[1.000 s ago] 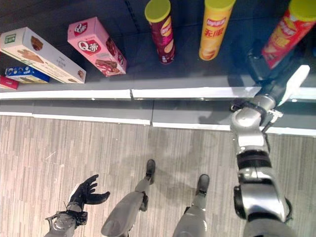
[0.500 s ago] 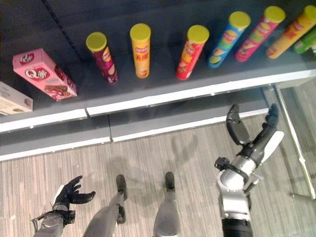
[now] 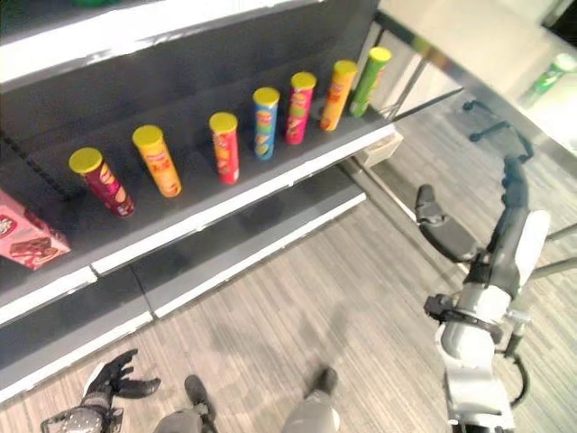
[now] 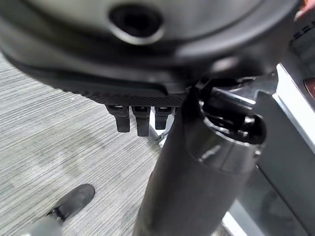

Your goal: Put the goods on the table back onto the shelves and tidy them up.

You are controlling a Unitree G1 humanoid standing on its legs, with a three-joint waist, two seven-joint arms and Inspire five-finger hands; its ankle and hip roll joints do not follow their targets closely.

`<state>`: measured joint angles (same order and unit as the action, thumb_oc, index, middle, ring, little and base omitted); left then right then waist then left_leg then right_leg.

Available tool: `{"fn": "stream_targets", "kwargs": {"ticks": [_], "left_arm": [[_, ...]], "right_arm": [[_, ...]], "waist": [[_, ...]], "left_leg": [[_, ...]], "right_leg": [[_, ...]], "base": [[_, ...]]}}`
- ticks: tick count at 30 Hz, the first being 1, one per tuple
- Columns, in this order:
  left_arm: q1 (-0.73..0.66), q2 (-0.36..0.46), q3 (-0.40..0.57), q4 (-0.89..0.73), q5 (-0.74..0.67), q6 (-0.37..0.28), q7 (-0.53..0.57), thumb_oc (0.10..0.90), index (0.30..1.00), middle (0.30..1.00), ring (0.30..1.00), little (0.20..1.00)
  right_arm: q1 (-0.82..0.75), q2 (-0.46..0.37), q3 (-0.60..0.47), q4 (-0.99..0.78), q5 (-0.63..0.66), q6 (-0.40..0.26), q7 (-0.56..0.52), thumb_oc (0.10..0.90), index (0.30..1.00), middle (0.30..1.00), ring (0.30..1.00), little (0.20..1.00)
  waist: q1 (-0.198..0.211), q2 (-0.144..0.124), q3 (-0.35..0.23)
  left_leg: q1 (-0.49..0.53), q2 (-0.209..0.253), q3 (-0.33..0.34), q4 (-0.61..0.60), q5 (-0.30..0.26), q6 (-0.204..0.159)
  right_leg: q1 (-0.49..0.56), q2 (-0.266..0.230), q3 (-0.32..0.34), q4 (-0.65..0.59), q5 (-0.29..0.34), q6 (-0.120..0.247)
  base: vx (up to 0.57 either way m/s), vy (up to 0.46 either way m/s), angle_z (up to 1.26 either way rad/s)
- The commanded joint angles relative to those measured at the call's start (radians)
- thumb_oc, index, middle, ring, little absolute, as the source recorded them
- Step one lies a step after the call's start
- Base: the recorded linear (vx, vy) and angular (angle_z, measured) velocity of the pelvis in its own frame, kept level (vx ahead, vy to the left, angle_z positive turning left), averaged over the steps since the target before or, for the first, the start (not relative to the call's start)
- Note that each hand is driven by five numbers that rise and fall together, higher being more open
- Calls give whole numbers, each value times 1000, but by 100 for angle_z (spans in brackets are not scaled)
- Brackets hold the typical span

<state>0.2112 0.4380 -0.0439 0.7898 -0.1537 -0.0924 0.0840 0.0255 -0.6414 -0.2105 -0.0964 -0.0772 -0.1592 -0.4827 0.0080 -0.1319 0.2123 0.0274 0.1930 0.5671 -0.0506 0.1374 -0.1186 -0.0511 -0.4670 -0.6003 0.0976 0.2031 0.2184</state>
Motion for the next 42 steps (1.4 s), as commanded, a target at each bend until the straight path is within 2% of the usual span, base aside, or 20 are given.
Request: {"fn": "stream_targets", "kwargs": {"ticks": [1, 5, 6, 9, 10, 11, 14, 15, 16, 17, 19, 21, 22, 28, 31, 33, 35, 36, 39, 42], "left_arm": [[-44, -23, 27, -39, 26, -30, -26, 800, 900, 900, 900, 900], [-49, -26, -5, -62, 0, -38, -42, 800, 900, 900, 900, 900], [-60, -34, -18, -74, -12, -37, -48, 800, 900, 900, 900, 900], [-62, -44, -29, -75, -22, -38, -46, 800, 900, 900, 900, 900], [-51, -55, -43, -96, -37, -42, -36, 800, 900, 900, 900, 900], [-50, -57, -40, -97, -37, -42, -36, 800, 900, 900, 900, 900], [-30, -72, -56, -97, -52, -53, -36, 800, 900, 900, 900, 900], [-30, -77, -73, -81, -50, -55, -40, 800, 900, 900, 900, 900], [-33, -81, -84, -60, -45, -58, -38, 800, 900, 900, 900, 900], [-33, -92, -85, -16, -15, -50, -31, 800, 900, 900, 900, 900], [-30, -107, -67, 44, -5, -51, -16, 800, 900, 900, 900, 900], [-35, -101, -44, 75, -6, -37, -8, 800, 900, 900, 900, 900], [-36, -101, -44, 76, -6, -37, -8, 800, 900, 900, 900, 900], [-32, -80, -47, 64, -12, -26, -4, 800, 900, 900, 900, 900], [-18, -78, -20, 54, -20, -33, 1, 800, 900, 900, 900, 900], [-24, -79, -21, 58, -23, -36, 4, 800, 900, 900, 900, 900], [-32, -81, -15, 61, -27, -39, 8, 800, 900, 900, 900, 900], [-44, -79, -15, 53, -19, -43, 17, 800, 900, 900, 900, 900], [-32, -86, 13, 44, -31, -46, 30, 800, 900, 900, 900, 900], [0, -100, 16, 32, -34, -44, 28, 800, 900, 900, 900, 900]], "right_arm": [[-77, -94, -133, -66, 6, -49, -6, 800, 900, 900, 900, 900], [-78, -189, -159, -60, 64, -83, 11, 800, 900, 900, 900, 900], [-83, -227, -155, -62, 76, -90, 20, 800, 900, 900, 900, 900], [-112, -258, -135, -63, 91, -97, 26, 800, 900, 900, 900, 900], [-198, -306, -45, 17, 130, -91, 45, 800, 900, 900, 900, 900], [-210, -309, -36, 25, 132, -94, 44, 800, 900, 900, 900, 900], [-302, -328, 43, 84, 169, -98, 74, 800, 900, 900, 900, 900], [-358, -335, 86, 126, 176, -103, 72, 800, 900, 900, 900, 900], [-407, -329, 124, 157, 179, -105, 67, 800, 900, 900, 900, 900], [-453, -292, 151, 171, 178, -91, 51, 800, 900, 900, 900, 900], [-445, -260, 147, 153, 163, -83, 59, 800, 900, 900, 900, 900], [-463, -207, 159, 172, 129, -52, 62, 800, 900, 900, 900, 900], [-463, -207, 159, 171, 129, -51, 62, 800, 900, 900, 900, 900], [-466, -181, 149, 169, 123, -47, 56, 800, 900, 900, 900, 900], [-487, -194, 132, 189, 127, -41, 40, 800, 900, 900, 900, 900], [-490, -202, 128, 200, 132, -42, 33, 800, 900, 900, 900, 900], [-481, -215, 104, 210, 128, -36, 9, 800, 900, 900, 900, 900], [-435, -234, 57, 203, 103, -24, -10, 800, 900, 900, 900, 900], [-373, -234, -39, 132, 84, -30, -18, 800, 900, 900, 900, 900], [-334, -268, -87, 130, 85, -30, -11, 800, 900, 900, 900, 900]], "waist": [[-4, 22, -47], [-41, 45, -63], [-55, 62, -64], [-57, 71, -66], [-15, 58, -51], [-20, 59, -52], [37, 26, -35], [79, 38, -23], [105, 54, -14], [147, 107, -10], [137, 100, -45], [152, 96, -62], [154, 94, -61], [131, 109, -13], [138, 103, -19], [132, 100, -17], [120, 94, -10], [101, 78, -10], [99, 52, -35], [104, 59, -55]], "left_leg": [[15, 28, -108, 103, -212, 2], [41, 127, -96, 133, -170, -47], [26, 194, -105, 205, -93, -75], [18, 242, -130, 287, -25, -90], [-36, 181, -298, 386, -58, -43], [-43, 179, -301, 398, -67, -39], [-115, -14, -469, 335, -204, 30], [-159, -108, -567, 270, -204, 31], [-208, -185, -637, 178, -124, 32], [-270, -212, -603, 20, 6, 25], [-196, -212, -598, 27, -7, 36], [-118, -214, -547, 55, -83, 110], [-118, -216, -545, 57, -84, 111], [-31, -238, -566, 64, -128, 174], [15, -231, -581, 29, -172, 145], [29, -230, -595, 23, -185, 136], [46, -233, -624, 24, -210, 126], [62, -237, -660, 30, -231, 115], [55, -250, -691, 64, -254, 107], [55, -183, -728, 64, -257, 70]], "right_leg": [[-22, 71, 66, -118, 20, 43], [-16, 152, 105, -94, -72, 13], [-3, 220, 126, -102, -124, -27], [22, 283, 143, -128, -150, -66], [43, 341, 206, -162, -184, -105], [41, 338, 205, -161, -185, -104], [52, 354, 305, -147, -194, -112], [73, 381, 354, -154, -197, -112], [89, 410, 389, -167, -195, -113], [153, 481, 474, -157, -257, -123], [184, 447, 506, -140, -288, -115], [112, 384, 527, 135, -322, -66], [106, 382, 530, 148, -328, -65], [-74, 326, 499, 538, -194, -54], [-114, 227, 424, 228, -192, -48], [-110, 227, 414, 82, -149, -36], [-119, 230, 453, -75, -83, -10], [-103, 236, 552, -147, -56, 14], [-86, 204, 563, -110, -4, 19], [-35, 217, 464, -108, -56, 6]], "base": [[184, -360, -64], [145, -349, -41], [149, -463, -15], [119, -301, -48], [146, -288, -71], [95, -287, -105], [146, -81, -144], [296, -39, -322], [553, 135, -265], [540, 291, -174], [550, 408, -49], [448, 335, -202], [195, 148, -73], [121, 96, 5], [247, -88, -29], [203, -142, 1], [302, -216, 26], [278, -219, 33], [260, -219, 177], [219, -438, 87]]}}
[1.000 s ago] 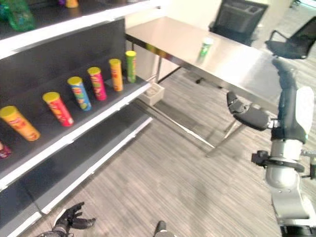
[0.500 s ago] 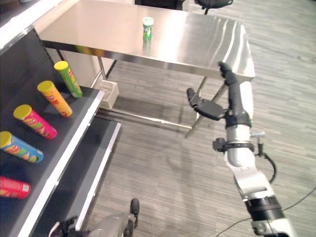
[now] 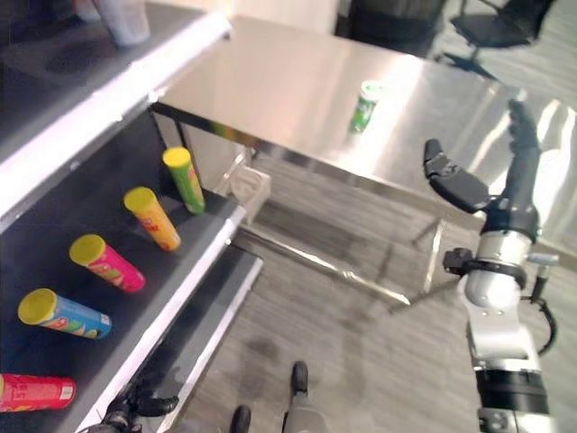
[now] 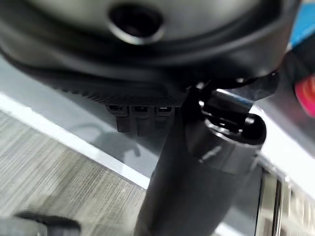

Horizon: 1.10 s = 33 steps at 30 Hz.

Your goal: Put the goods on the table back onto the shelves and tidy them up.

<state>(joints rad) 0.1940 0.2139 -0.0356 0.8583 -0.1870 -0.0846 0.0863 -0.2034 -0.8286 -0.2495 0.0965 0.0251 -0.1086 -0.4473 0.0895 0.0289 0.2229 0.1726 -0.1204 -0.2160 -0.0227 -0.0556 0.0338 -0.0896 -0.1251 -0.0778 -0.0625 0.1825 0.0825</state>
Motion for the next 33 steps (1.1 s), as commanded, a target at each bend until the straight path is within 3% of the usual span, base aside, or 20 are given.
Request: {"fn": "stream_targets", "kwargs": {"ticks": [1, 6, 14, 15, 16, 17, 18, 19, 20, 22, 24, 25, 26, 27, 28, 29, 30, 31, 33], "left_arm": [[20, 122, 8, -35, 2, -49, 25, 800, 900, 900, 900, 900], [36, 114, 5, -7, 4, -42, 17, 800, 900, 900, 900, 900], [41, 107, 2, 24, -14, -35, 13, 800, 900, 900, 900, 900], [35, 111, 1, 20, -15, -32, 9, 800, 900, 900, 900, 900], [35, 112, 0, 19, -15, -31, 9, 800, 900, 900, 900, 900], [20, 113, -4, 10, -9, -28, 6, 800, 900, 900, 900, 900], [19, 114, -4, 10, -9, -28, 6, 800, 900, 900, 900, 900], [5, 117, -3, 5, 1, -21, 3, 800, 900, 900, 900, 900], [0, 115, -6, 9, 10, -20, 4, 800, 900, 900, 900, 900], [-11, 111, -17, 10, 18, -22, 2, 800, 900, 900, 900, 900], [4, 100, -35, 22, 36, -22, -1, 800, 900, 900, 900, 900], [-5, 104, -44, 27, 38, -20, -3, 800, 900, 900, 900, 900], [-16, 109, -54, 26, 30, -15, -9, 800, 900, 900, 900, 900], [-19, 111, -58, 27, 38, -16, -13, 800, 900, 900, 900, 900], [-22, 129, -67, 20, 58, -21, -11, 800, 900, 900, 900, 900], [-21, 129, -66, 19, 58, -20, -12, 800, 900, 900, 900, 900], [-21, 140, -68, 4, 54, -27, -7, 800, 900, 900, 900, 900], [-21, 140, -68, 5, 53, -27, -7, 800, 900, 900, 900, 900], [-20, 144, -60, 1, 44, -34, 1, 800, 900, 900, 900, 900]], "right_arm": [[-102, -84, -54, -63, -16, -80, -43, 800, 900, 900, 900, 900], [-97, -99, -50, -43, 3, -79, -27, 800, 900, 900, 900, 900], [-133, -128, -4, 2, 44, -94, -16, 800, 900, 900, 900, 900], [-130, -136, -6, -1, 53, -96, -15, 800, 900, 900, 900, 900], [-129, -136, -8, -2, 53, -95, -14, 800, 900, 900, 900, 900], [-109, -141, -30, -11, 53, -95, -24, 800, 900, 900, 900, 900], [-108, -141, -32, -12, 53, -94, -24, 800, 900, 900, 900, 900], [-97, -137, -47, -25, 51, -89, -31, 800, 900, 900, 900, 900], [-92, -127, -52, -36, 50, -88, -33, 800, 900, 900, 900, 900], [-97, -127, -56, -40, 47, -92, -39, 800, 900, 900, 900, 900], [-131, -131, -19, -10, 38, -85, -41, 800, 900, 900, 900, 900], [-131, -128, -8, -11, 32, -85, -34, 800, 900, 900, 900, 900], [-141, -102, 0, -16, 31, -85, -30, 800, 900, 900, 900, 900], [-145, -89, 4, -25, 27, -81, -23, 800, 900, 900, 900, 900], [-167, -74, 26, -27, 18, -86, -16, 800, 900, 900, 900, 900], [-169, -74, 28, -25, 18, -86, -17, 800, 900, 900, 900, 900], [-205, -82, 59, -13, 14, -82, -11, 800, 900, 900, 900, 900], [-208, -82, 62, -12, 14, -82, -11, 800, 900, 900, 900, 900], [-226, -89, 76, 1, 12, -73, -11, 800, 900, 900, 900, 900]], "waist": [[22, -98, -70], [32, -82, -91], [48, -67, -99], [49, -69, -89], [46, -69, -88], [36, -80, -62], [34, -83, -63], [28, -95, -49], [39, -97, -44], [48, -96, -56], [71, -69, -72], [68, -62, -76], [42, -49, -78], [32, -49, -75], [26, -46, -63], [28, -47, -63], [41, -41, -66], [40, -40, -66], [38, -48, -66]], "left_leg": [[-88, 145, 53, 29, -59, -92], [-71, 231, 40, 0, -35, -149], [-93, 293, 18, 68, -7, -198], [-127, 294, 26, 143, 36, -211], [-135, 292, 20, 156, 31, -211], [-199, 302, 101, 300, 57, -199], [-206, 298, 99, 303, 61, -197], [-260, 280, 187, 373, 53, -160], [-295, 233, 214, 393, -2, -137], [-325, 126, 232, 294, -32, -100], [-281, 81, 208, 168, -14, -83], [-267, 65, 174, 138, -5, -72], [-228, 69, 150, 98, -2, -47], [-216, 67, 145, 86, 2, -37], [-186, 77, 134, 66, -2, -28], [-184, 76, 137, 63, -1, -28], [-164, 111, 133, 35, -15, -47], [-163, 112, 133, 34, -15, -46], [-144, 127, 127, 31, -34, -64]], "right_leg": [[14, -121, -77, 52, -46, 139], [67, -74, -151, 44, -112, 105], [128, 4, -189, 9, -174, 54], [148, 16, -196, 0, -188, 40], [150, 15, -201, -2, -187, 40], [184, 15, -228, -12, -201, 23], [180, 10, -230, -12, -198, 24], [200, 7, -250, -18, -203, 15], [201, 5, -243, -18, -204, 19], [184, 2, -234, -13, -194, 32], [166, 14, -219, 21, -206, 38], [148, 11, -220, 85, -222, 33], [77, -2, -204, 235, -251, 32], [40, -14, -181, 331, -268, 43], [-12, -56, -115, 427, -234, 77], [-14, -57, -111, 430, -236, 78], [-30, -166, -112, 329, -164, 85], [-25, -164, -114, 320, -159, 87], [-30, -211, -105, 180, -86, 113]], "base": [[46, -156, 54], [81, -223, 36], [50, -195, 3], [9, -94, 1], [8, -202, 5], [-22, -104, 6], [-30, -199, 24], [-28, -114, 32], [-22, -117, 54], [23, 35, 28], [55, 92, -28], [56, 115, -52], [51, 115, -52], [99, 51, -32], [75, -5, -3], [177, -241, 4], [126, -201, -9], [174, -310, -38], [168, -256, -20]]}}
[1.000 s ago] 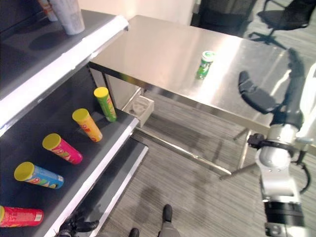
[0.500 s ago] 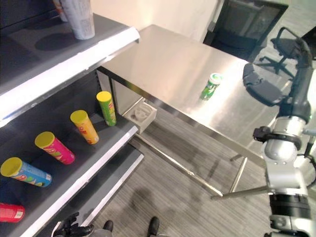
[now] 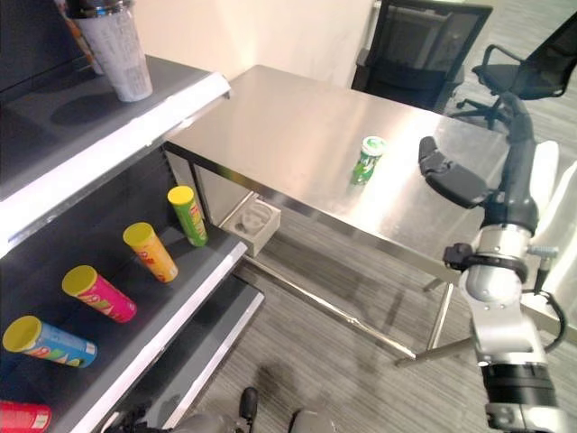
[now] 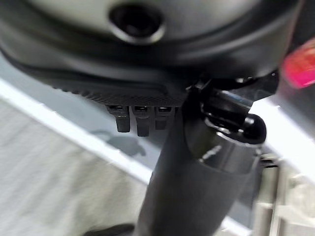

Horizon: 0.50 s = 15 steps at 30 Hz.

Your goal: Put the goods on the table back onto the shelves and tidy them up.

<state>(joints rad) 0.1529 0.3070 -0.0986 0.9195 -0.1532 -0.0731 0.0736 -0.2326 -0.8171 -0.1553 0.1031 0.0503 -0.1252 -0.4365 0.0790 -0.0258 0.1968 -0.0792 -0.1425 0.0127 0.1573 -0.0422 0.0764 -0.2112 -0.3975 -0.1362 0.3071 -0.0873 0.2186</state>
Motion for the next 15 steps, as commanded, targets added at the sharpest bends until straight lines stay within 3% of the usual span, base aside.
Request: {"fn": "stream_targets", "kwargs": {"ticks": [1, 3, 4, 5, 6, 7, 8, 11, 14, 15], "left_arm": [[18, 52, 14, -59, -1, -47, 20, 800, 900, 900, 900, 900], [16, 59, 23, -60, -12, -49, 31, 800, 900, 900, 900, 900], [17, 63, 30, -72, -16, -51, 35, 800, 900, 900, 900, 900], [24, 65, 49, -83, -24, -50, 40, 800, 900, 900, 900, 900], [24, 65, 49, -83, -25, -50, 40, 800, 900, 900, 900, 900], [38, 59, 55, -86, -51, -51, 44, 800, 900, 900, 900, 900], [39, 58, 55, -87, -52, -51, 43, 800, 900, 900, 900, 900], [42, 48, 62, -91, -82, -49, 42, 800, 900, 900, 900, 900], [41, 38, 66, -86, -89, -41, 39, 800, 900, 900, 900, 900], [41, 38, 66, -86, -89, -41, 39, 800, 900, 900, 900, 900]], "right_arm": [[-197, -101, -19, -6, -15, -53, -23, 800, 900, 900, 900, 900], [-179, -97, -29, -6, -27, -47, -38, 800, 900, 900, 900, 900], [-160, -99, -46, -15, -28, -36, -29, 800, 900, 900, 900, 900], [-139, -94, -83, -45, -31, -40, -26, 800, 900, 900, 900, 900], [-138, -94, -83, -45, -30, -40, -26, 800, 900, 900, 900, 900], [-142, -109, -70, -51, -12, -45, -9, 800, 900, 900, 900, 900], [-144, -111, -68, -50, -11, -45, -8, 800, 900, 900, 900, 900], [-130, -139, -75, -58, 9, -51, 5, 800, 900, 900, 900, 900], [-93, -150, -108, -66, 28, -63, 2, 800, 900, 900, 900, 900], [-92, -150, -108, -66, 28, -63, 2, 800, 900, 900, 900, 900]], "waist": [[42, -2, -37], [30, -13, -35], [26, -26, -35], [25, -55, -53], [25, -53, -53], [24, -50, -59], [21, -44, -61], [11, -28, -62], [2, -14, -61], [0, -13, -61]], "left_leg": [[125, 159, -116, -150, -60, -118], [159, 184, -127, -163, -76, -133], [168, 191, -137, -164, -80, -143], [188, 240, -138, -153, -91, -175], [190, 244, -138, -155, -91, -177], [193, 300, -143, -152, -71, -199], [195, 306, -145, -155, -71, -202], [148, 374, -172, -131, -21, -231], [107, 400, -195, -78, 52, -237], [106, 400, -198, -77, 51, -238]], "right_leg": [[74, 47, -24, -243, 225, -5], [62, 42, 26, -311, 283, 21], [80, 46, 58, -328, 281, 28], [96, 66, 55, -292, 248, 36], [95, 69, 54, -288, 244, 35], [100, 101, 47, -266, 211, 22], [101, 107, 43, -263, 208, 19], [126, 185, 7, -271, 141, -19], [171, 237, -30, -299, 106, -53], [173, 237, -33, -300, 106, -53]], "base": [[241, -308, -10], [252, -327, -1], [379, -592, 81], [286, -478, 89], [326, -623, 97], [108, -264, 36], [141, -424, 4], [50, -376, 12], [66, -268, 23], [44, -288, 37]]}}
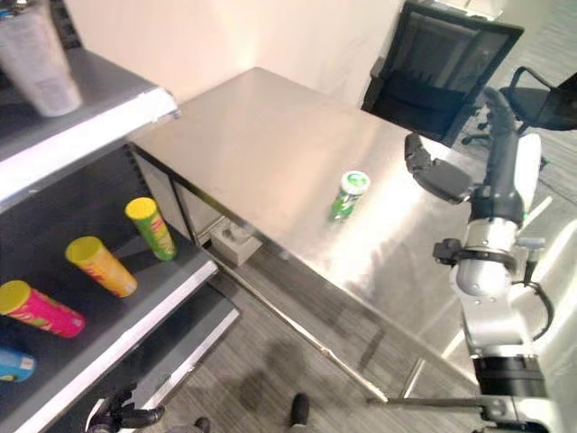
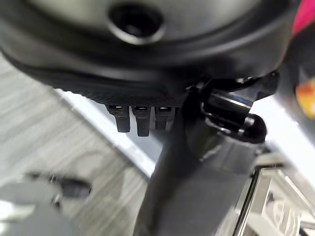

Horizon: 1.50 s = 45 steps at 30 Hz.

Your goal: Put the goods on the table back onto the shelves and tidy them up.

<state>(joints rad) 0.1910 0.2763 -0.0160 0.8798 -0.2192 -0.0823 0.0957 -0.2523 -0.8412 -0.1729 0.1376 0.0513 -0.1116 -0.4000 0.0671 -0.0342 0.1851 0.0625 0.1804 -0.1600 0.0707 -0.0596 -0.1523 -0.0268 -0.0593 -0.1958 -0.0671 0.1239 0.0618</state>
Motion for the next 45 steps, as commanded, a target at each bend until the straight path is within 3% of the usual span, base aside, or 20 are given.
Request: {"fn": "stream_targets", "kwargs": {"ticks": [1, 3, 4, 5, 7, 10, 14, 23, 27, 35, 45], "left_arm": [[-14, 68, -25, -49, -18, -19, 9, 800, 900, 900, 900, 900], [-24, 74, -22, -49, -3, -12, 6, 800, 900, 900, 900, 900], [-31, 77, -21, -52, 1, -10, 1, 800, 900, 900, 900, 900], [-36, 76, -24, -47, 13, -9, -4, 800, 900, 900, 900, 900], [-39, 73, -37, -34, 24, -9, -5, 800, 900, 900, 900, 900], [-39, 69, -49, -29, 27, -16, -25, 800, 900, 900, 900, 900], [-29, 68, -46, 1, 42, -20, -45, 800, 900, 900, 900, 900], [0, 51, -1, 59, 67, -31, -66, 800, 900, 900, 900, 900], [8, 37, 19, 78, 85, -37, -73, 800, 900, 900, 900, 900], [9, 24, 16, 85, 106, -42, -75, 800, 900, 900, 900, 900], [8, 32, 13, 78, 102, -40, -73, 800, 900, 900, 900, 900]], "right_arm": [[-40, -126, -114, -104, 47, -76, -32, 800, 900, 900, 900, 900], [-11, -115, -127, -105, 58, -76, -27, 800, 900, 900, 900, 900], [4, -114, -135, -115, 65, -74, -15, 800, 900, 900, 900, 900], [11, -109, -138, -129, 74, -77, 0, 800, 900, 900, 900, 900], [19, -107, -140, -135, 92, -92, 0, 800, 900, 900, 900, 900], [8, -92, -117, -140, 187, -131, 68, 800, 900, 900, 900, 900], [45, -95, -98, -155, 256, -146, 164, 800, 900, 900, 900, 900], [147, -41, -72, -217, 244, -144, 277, 800, 900, 900, 900, 900], [225, -37, -62, -254, 163, -129, 323, 800, 900, 900, 900, 900], [288, -3, -57, -242, 35, -109, 317, 800, 900, 900, 900, 900], [296, 23, -44, -157, 2, -89, 286, 800, 900, 900, 900, 900]], "waist": [[3, -14, -31], [-12, -26, -23], [-10, -31, -18], [-5, -33, -15], [1, -30, -16], [7, -17, -27], [1, -9, -53], [-1, 3, -73], [-3, -1, -77], [-8, -11, -77], [-8, -19, -64]], "left_leg": [[-95, 90, 9, 98, 147, 10], [-125, 104, 117, 132, 140, 27], [-147, 85, 154, 129, 110, 36], [-163, 51, 172, 111, 82, 43], [-169, 22, 190, 78, 77, 50], [-145, -14, 166, 0, 86, 34], [-87, -21, 181, -69, 91, 31], [-20, -30, 213, -135, 85, 35], [-9, -31, 221, -145, 82, 38], [-11, -38, 220, -152, 77, 44], [-24, -47, 214, -158, 78, 49]], "right_leg": [[29, -77, 6, 55, -126, 74], [61, -69, -33, 42, -143, 59], [70, -68, -47, 36, -145, 55], [73, -69, -49, 32, -143, 54], [73, -70, -56, 32, -142, 58], [66, -66, -60, 41, -145, 62], [81, -75, -64, 29, -134, 70], [87, -102, -51, 17, -114, 95], [87, -113, -55, 13, -108, 103], [81, -127, -55, 9, -98, 114], [67, -137, -59, 5, -86, 123]], "base": [[35, -308, 42], [28, -312, 65], [10, -172, 73], [13, -98, 64], [45, -18, 34], [48, 21, 2], [84, 54, -6], [44, 69, -3], [12, 49, 7], [10, 22, 0], [0, 0, 0]]}}
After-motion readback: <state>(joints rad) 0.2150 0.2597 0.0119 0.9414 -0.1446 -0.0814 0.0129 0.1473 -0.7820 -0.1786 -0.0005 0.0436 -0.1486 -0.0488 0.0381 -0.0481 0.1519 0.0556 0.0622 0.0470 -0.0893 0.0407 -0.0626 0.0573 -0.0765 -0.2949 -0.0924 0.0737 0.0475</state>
